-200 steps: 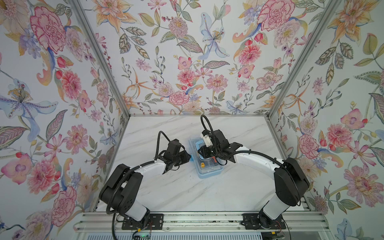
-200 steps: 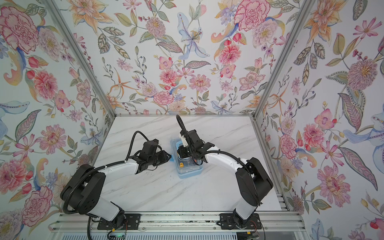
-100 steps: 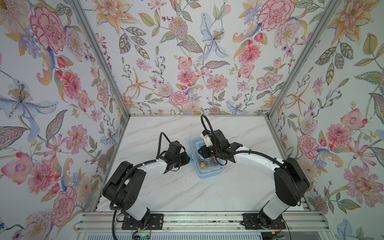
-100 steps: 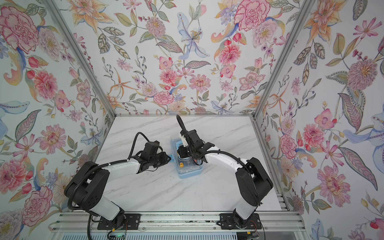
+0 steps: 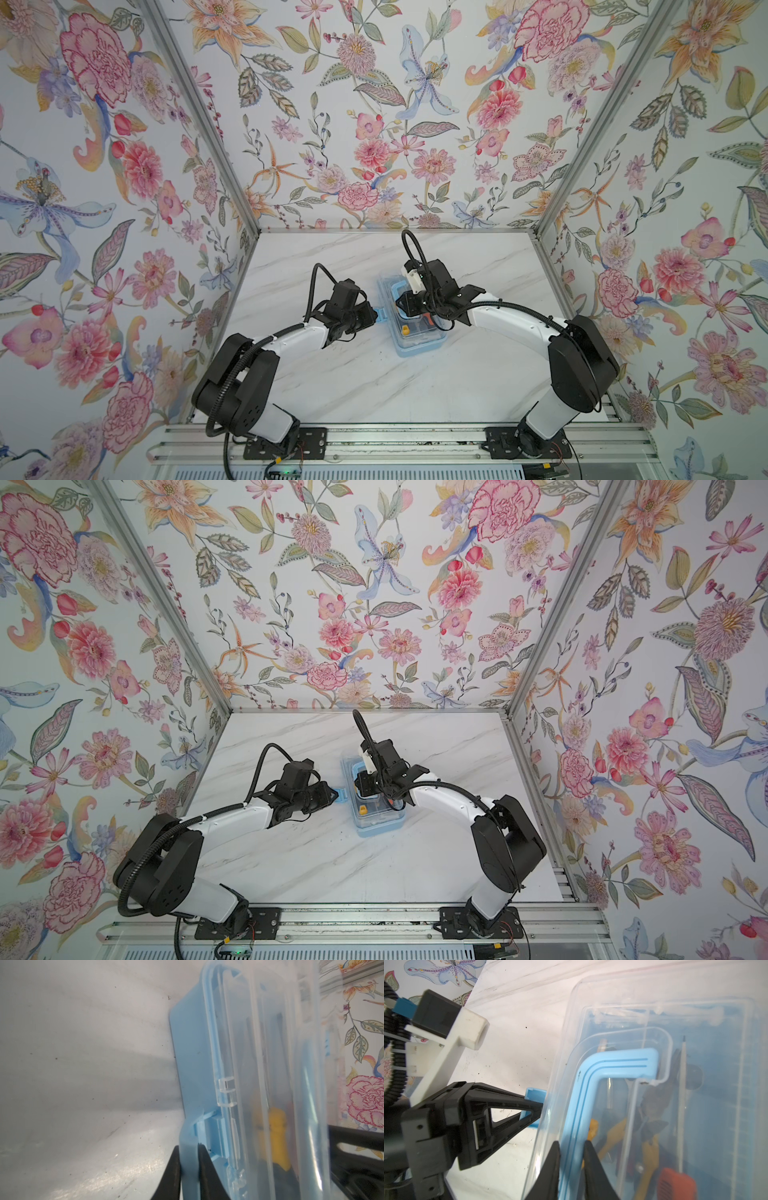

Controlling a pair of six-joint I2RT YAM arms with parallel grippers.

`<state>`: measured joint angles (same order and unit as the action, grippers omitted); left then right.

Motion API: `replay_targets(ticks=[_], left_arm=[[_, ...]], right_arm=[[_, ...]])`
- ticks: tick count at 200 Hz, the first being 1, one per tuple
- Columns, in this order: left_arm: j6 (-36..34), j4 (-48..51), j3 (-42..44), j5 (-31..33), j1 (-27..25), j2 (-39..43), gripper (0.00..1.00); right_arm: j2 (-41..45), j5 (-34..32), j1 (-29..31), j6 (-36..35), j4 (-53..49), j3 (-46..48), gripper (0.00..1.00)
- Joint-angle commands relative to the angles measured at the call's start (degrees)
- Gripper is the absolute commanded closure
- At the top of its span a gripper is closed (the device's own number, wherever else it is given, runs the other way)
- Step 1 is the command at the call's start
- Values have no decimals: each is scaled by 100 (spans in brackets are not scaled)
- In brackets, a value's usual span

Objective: Pack the tool kit

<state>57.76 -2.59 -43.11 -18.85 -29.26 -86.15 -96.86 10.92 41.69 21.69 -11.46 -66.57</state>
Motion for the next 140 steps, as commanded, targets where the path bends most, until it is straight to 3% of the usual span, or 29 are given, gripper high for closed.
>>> replay_targets(ticks=[1,140], left_arm=[[42,-108,-110,-213,11,185,82],[532,-455,-162,-586,-45,160,76]], right_arm=[[-586,26,92,1,-1548,558,80],[-632,95,111,26,-1459,566,80]])
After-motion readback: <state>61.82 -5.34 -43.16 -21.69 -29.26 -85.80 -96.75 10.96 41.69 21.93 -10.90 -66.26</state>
